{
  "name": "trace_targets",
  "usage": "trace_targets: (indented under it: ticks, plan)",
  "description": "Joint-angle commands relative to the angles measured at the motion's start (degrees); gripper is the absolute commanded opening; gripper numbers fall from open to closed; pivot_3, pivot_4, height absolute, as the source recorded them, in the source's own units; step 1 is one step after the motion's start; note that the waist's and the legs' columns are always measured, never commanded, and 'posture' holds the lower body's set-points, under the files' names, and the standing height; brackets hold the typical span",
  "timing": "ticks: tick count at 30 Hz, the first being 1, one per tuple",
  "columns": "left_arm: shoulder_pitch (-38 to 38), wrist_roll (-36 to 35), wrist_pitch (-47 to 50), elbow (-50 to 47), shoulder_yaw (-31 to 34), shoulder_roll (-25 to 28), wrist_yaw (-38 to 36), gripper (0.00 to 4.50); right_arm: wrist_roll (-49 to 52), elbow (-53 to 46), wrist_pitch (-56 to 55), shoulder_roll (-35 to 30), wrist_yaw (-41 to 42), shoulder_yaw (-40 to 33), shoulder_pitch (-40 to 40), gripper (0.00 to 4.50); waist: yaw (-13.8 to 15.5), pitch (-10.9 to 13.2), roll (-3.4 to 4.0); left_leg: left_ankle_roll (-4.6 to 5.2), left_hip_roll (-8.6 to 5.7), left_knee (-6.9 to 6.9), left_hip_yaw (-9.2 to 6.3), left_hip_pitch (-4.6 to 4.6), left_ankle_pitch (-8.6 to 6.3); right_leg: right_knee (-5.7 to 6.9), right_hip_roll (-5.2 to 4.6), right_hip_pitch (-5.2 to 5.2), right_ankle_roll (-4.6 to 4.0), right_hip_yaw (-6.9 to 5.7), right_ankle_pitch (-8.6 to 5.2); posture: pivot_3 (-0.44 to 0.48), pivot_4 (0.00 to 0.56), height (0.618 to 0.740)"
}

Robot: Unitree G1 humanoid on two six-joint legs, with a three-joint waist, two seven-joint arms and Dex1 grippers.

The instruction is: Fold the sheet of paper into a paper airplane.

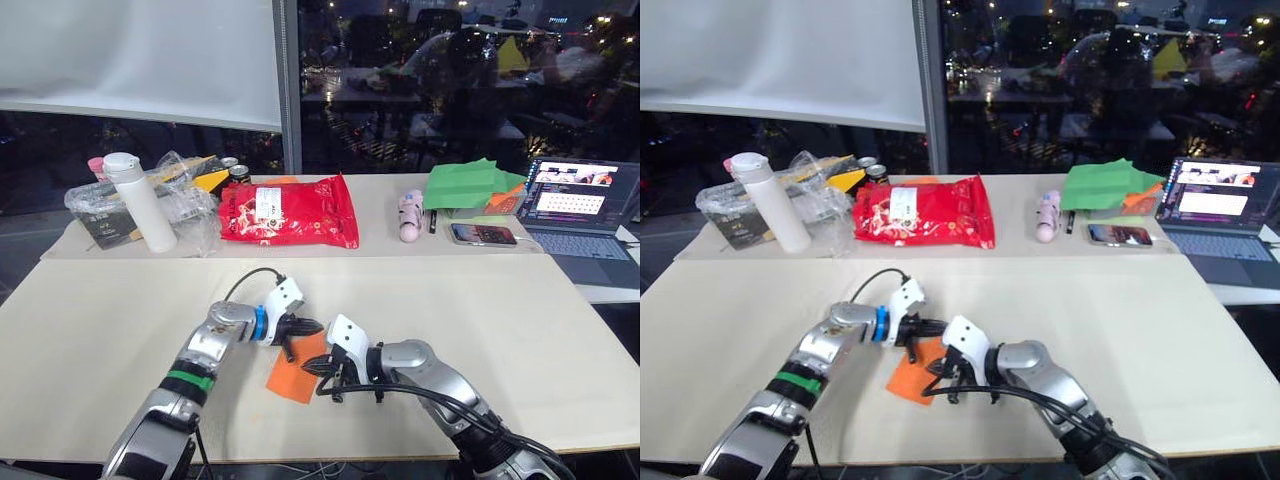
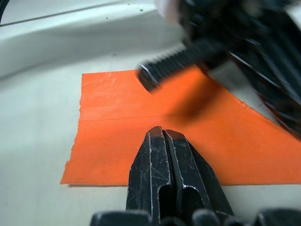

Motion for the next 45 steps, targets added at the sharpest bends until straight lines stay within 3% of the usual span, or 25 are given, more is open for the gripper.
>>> trace_targets:
  ticks: [1, 6, 17, 24, 31, 40, 45]
  plan:
    - [5.9, 0.4, 5.68, -5.2, -0.15, 3.43, 0.39, 0.0, -1.73, 4.6, -0.54, 0.01, 1.06, 1.83, -0.31, 0.04, -0.22, -0.01, 0.0, 0.0, 0.01, -0.01, 0.01, 0.02, 0.0, 0.0, 0.0, 0.0, 0.0, 0.0, 0.0, 0.0, 0.15, 0.712]
    - [12.63, -2.47, 10.59, -16.6, 1.26, 5.56, 1.18, 0.0, -2.1, 7.23, -2.06, 0.52, 2.71, 2.54, -1.94, 0.04, -0.91, -0.03, 0.04, 0.0, 0.02, -0.11, -0.01, 0.07, 0.0, 0.01, 0.0, 0.05, -0.05, 0.0, -0.04, 0.0, 0.15, 0.712]
    - [24.13, -5.33, 14.14, -26.38, 8.51, 11.6, 6.72, 0.0, -2.87, 11.99, -5.0, 1.63, 5.41, 4.17, -4.93, 0.04, -1.28, -0.02, 0.03, 0.05, 0.06, -0.51, 0.0, 0.44, -0.04, 0.03, 0.01, 0.06, -0.2, 0.0, -0.17, 0.0, 0.15, 0.712]
    - [29.32, -12.79, 14.81, -32.6, 10.85, 17.74, -0.52, 0.0, -4.34, 11.91, -7.13, -0.39, 6.47, 3.64, -5.78, 0.04, -1.15, 0.04, 0.05, 0.04, 0.06, -0.54, 0.06, 0.49, -0.05, 0.02, -0.01, -0.18, -0.37, 0.02, -0.27, 0.0, 0.15, 0.712]
    - [26.83, -13.15, 13.77, -30.32, 8.17, 18.51, -2.87, 0.0, -4.17, 5.75, -6.44, -5.87, 8.49, 1.25, -6.83, 0.04, 0.48, 0.14, -0.02, 0.03, -0.03, -0.46, 0.12, 0.36, -0.05, -0.11, -0.12, -0.2, -0.74, 0.02, -0.47, 0.0, 0.15, 0.712]
    - [18.71, -19.44, 14.01, -24.65, 14.56, 19.86, -8.47, 0.0, -2.0, -4.89, -2.37, -10.16, 7.6, -2.82, -4.99, 0.04, 1.03, 0.44, -0.16, 0.04, -0.02, -0.45, 0.07, -0.27, -0.03, -0.09, -0.1, -0.44, -0.29, -0.02, -0.2, 0.0, 0.15, 0.712]
    - [13.29, -18.68, 11.09, -21.31, 13.07, 17.69, -10.09, 0.0, -0.01, -13.97, 1.5, -13.31, 6.48, -7.67, -1.92, 0.04, 1.41, 0.53, -0.14, 0.03, -0.04, -0.43, 0.09, -0.3, -0.03, -0.16, -0.12, -0.42, -0.29, -0.02, -0.2, 0.0, 0.15, 0.712]
